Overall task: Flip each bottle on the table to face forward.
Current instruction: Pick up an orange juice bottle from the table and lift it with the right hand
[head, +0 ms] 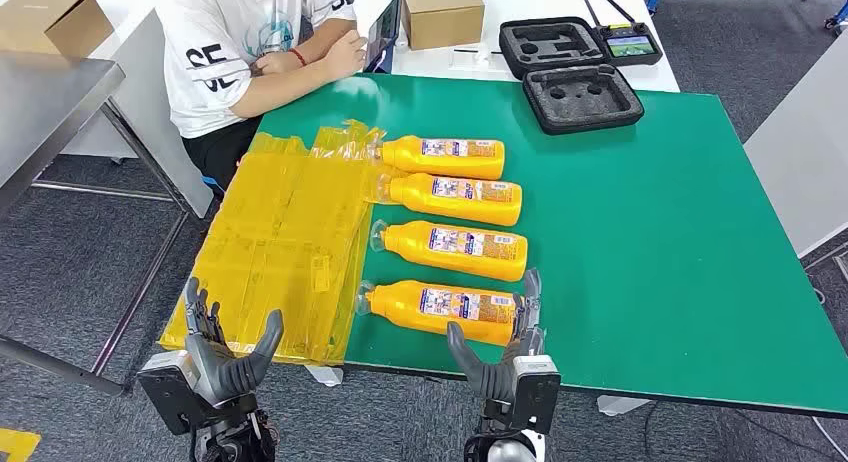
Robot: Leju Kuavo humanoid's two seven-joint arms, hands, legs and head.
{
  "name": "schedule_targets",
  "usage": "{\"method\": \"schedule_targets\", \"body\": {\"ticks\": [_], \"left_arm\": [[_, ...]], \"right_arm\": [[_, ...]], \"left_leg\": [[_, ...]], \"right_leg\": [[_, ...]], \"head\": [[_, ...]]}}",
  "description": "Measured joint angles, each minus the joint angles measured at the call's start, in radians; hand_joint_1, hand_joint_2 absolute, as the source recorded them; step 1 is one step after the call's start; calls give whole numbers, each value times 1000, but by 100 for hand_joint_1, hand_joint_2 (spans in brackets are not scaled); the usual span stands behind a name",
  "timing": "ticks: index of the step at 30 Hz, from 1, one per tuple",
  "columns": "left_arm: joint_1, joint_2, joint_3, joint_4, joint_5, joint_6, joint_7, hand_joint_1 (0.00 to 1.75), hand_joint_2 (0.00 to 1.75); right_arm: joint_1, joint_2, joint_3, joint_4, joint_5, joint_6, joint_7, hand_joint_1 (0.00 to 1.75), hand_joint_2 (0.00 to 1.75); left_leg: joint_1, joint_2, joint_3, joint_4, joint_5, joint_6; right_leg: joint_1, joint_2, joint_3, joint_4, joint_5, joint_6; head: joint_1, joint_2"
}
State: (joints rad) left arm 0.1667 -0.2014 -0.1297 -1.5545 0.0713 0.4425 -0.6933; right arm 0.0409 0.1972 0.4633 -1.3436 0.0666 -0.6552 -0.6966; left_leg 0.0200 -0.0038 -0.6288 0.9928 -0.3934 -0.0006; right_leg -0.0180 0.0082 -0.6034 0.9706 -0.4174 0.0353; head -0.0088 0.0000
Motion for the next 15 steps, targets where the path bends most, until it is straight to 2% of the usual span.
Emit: {"method": "schedule_targets", "body": {"ticks": [15], "left_arm": [[13,-37,-16,-30,-80,-17,29,0,175]], "right_arm": [[23,12,-26,-26,66,54,0,0,175]], "left_leg": [[0,0,0,0,0,0]], "right_leg": [[0,0,0,0,0,0]], "head": [[0,0]]}}
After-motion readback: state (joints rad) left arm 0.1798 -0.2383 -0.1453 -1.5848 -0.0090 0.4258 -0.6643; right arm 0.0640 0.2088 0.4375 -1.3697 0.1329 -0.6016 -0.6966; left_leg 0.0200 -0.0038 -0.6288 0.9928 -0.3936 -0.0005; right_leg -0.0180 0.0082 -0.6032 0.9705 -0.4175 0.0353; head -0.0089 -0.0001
